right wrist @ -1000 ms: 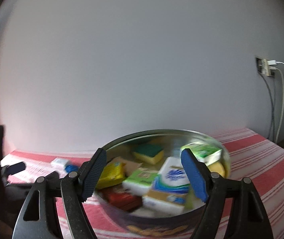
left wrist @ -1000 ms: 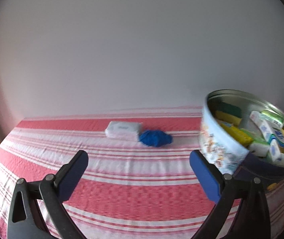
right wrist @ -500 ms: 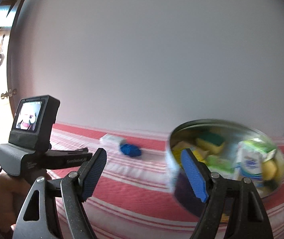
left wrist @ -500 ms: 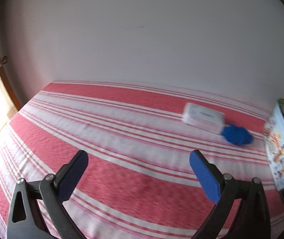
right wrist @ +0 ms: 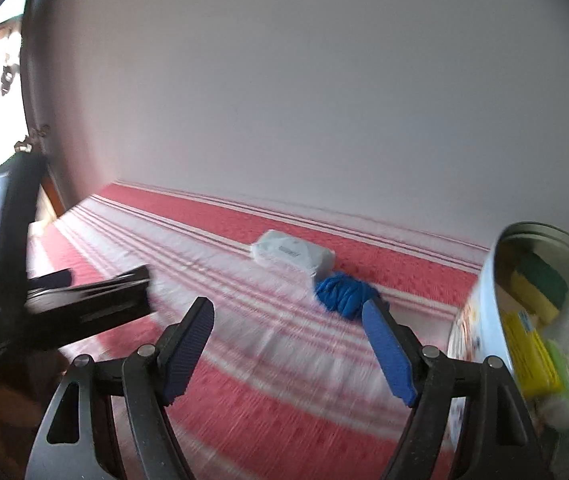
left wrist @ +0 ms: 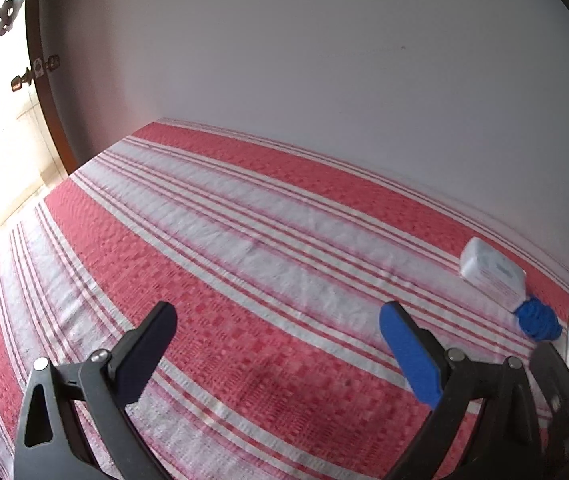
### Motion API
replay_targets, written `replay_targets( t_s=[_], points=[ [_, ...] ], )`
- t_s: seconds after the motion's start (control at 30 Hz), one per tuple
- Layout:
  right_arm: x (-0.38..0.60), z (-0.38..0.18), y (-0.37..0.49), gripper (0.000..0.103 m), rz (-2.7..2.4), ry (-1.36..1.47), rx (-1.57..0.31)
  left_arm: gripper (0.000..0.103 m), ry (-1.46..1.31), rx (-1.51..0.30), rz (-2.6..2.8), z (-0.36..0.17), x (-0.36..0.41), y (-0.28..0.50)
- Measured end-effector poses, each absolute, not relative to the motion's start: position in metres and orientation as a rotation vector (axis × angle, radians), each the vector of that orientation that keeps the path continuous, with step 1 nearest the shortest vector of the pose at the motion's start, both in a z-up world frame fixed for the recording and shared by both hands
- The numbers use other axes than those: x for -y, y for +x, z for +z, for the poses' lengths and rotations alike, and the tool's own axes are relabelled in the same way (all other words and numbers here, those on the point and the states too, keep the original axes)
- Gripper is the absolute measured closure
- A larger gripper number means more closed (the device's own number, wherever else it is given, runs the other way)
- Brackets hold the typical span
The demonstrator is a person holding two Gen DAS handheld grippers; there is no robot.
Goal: Organize objects
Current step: 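Grasp the blue cloth with the right tool, then grasp the white wet-wipe pack with the left tool while the right tool holds the cloth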
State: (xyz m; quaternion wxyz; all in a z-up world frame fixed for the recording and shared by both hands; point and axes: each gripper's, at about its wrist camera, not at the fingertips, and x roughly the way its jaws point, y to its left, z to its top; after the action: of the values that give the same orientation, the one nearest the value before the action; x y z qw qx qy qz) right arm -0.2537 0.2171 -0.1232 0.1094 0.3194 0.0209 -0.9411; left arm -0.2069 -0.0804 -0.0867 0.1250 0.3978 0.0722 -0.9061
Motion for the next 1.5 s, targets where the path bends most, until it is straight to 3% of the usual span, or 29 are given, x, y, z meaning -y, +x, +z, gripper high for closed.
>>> replay_targets(
  t_s=[0.13, 0.43, 0.53, 0.6, 0.8, 1.0, 1.17, 1.33, 1.5],
  points=[
    [-0.218, -0.135, -0.287, 0.029, -2.725, 1.065, -0.103, 0.000, 1.186, -0.219, -2.625, -0.092, 0.087, -0.214],
    [-0.212, -0.157, -0.320, 0.035, -2.727, 1.222, -0.394, 0.000, 1.219, -0.262, -2.613, -0.097, 0.090, -0.218],
    [-0.219, -0.154, -0.323, 0.046, -2.720, 1.251, -0.344, 0.000, 1.217, -0.252, -2.618, -0.096, 0.088, -0.218],
    [-0.224, -0.152, -0.325, 0.065, -2.728, 1.277, -0.339, 0.000, 1.214, -0.246, -2.621, -0.096, 0.087, -0.217],
    [-0.227, -0.143, -0.298, 0.066, -2.691, 1.236, -0.290, 0.000, 1.185, -0.223, -2.649, -0.091, 0.087, -0.218],
    [-0.245, -0.112, -0.216, 0.066, -2.681, 0.978, -0.023, 0.000, 1.124, -0.205, -2.781, -0.081, 0.072, -0.213],
    [-0.274, -0.102, -0.155, 0.066, -2.753, 0.871, 0.042, 0.000, 1.168, -0.229, -2.930, -0.079, 0.050, -0.216],
    [-0.296, -0.090, -0.139, 0.066, -2.890, 0.739, -0.011, 0.000, 1.160, -0.115, -2.990, -0.073, 0.013, -0.234],
    [-0.306, -0.084, -0.147, 0.066, -2.912, 0.713, 0.069, 0.000, 1.278, 0.043, -3.013, -0.077, -0.029, -0.270]
  ],
)
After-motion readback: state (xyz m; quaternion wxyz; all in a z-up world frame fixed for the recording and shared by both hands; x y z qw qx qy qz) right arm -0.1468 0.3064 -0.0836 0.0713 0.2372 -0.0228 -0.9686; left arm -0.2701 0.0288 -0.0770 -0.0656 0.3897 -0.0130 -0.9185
